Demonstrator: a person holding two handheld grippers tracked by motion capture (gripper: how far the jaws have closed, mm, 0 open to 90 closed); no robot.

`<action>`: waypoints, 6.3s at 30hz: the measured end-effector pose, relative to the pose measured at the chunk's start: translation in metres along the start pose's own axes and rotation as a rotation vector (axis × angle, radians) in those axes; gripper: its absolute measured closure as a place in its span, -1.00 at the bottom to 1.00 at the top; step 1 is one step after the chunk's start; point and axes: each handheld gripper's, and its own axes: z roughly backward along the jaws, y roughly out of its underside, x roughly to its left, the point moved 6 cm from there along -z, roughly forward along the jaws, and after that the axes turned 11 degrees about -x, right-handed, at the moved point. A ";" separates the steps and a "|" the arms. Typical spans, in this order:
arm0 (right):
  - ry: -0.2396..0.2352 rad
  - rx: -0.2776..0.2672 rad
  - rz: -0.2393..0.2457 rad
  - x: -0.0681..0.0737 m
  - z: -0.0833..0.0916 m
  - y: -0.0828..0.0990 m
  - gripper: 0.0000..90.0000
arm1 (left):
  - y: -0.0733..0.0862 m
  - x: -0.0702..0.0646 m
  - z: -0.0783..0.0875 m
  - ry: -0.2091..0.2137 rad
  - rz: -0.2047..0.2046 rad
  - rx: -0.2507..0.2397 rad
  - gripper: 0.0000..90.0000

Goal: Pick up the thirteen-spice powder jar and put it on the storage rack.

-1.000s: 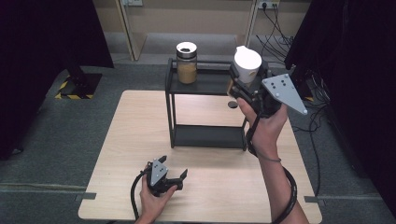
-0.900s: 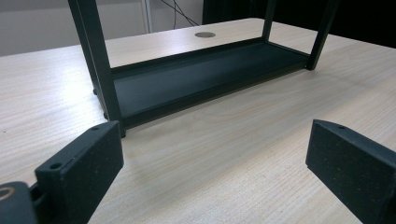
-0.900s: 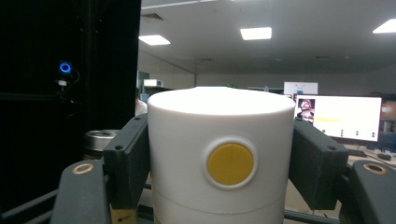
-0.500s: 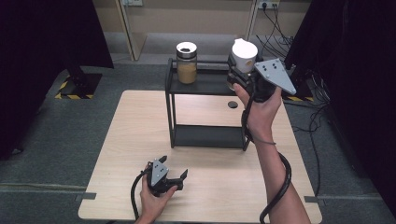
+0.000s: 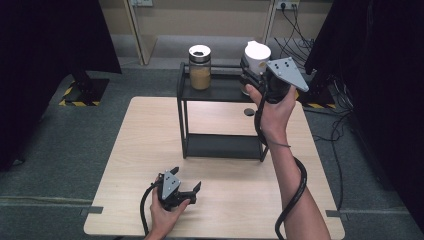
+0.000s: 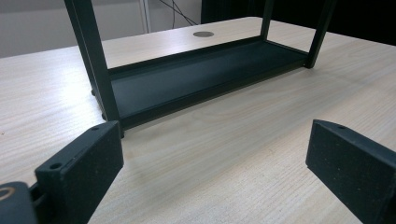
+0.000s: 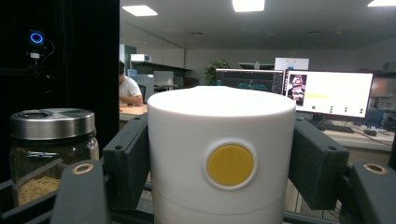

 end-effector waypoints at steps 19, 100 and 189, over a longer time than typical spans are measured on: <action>-0.011 0.027 -0.024 -0.007 -0.008 -0.001 -0.33 | 0.000 0.000 0.000 0.001 -0.003 0.000 -0.93; -0.155 -0.008 -0.047 -0.014 0.102 0.047 -0.99 | 0.000 -0.003 0.001 -0.003 -0.010 -0.003 -0.93; -0.062 0.250 -0.081 -0.038 0.212 0.173 -1.00 | 0.001 -0.003 0.002 -0.010 0.015 -0.003 -0.93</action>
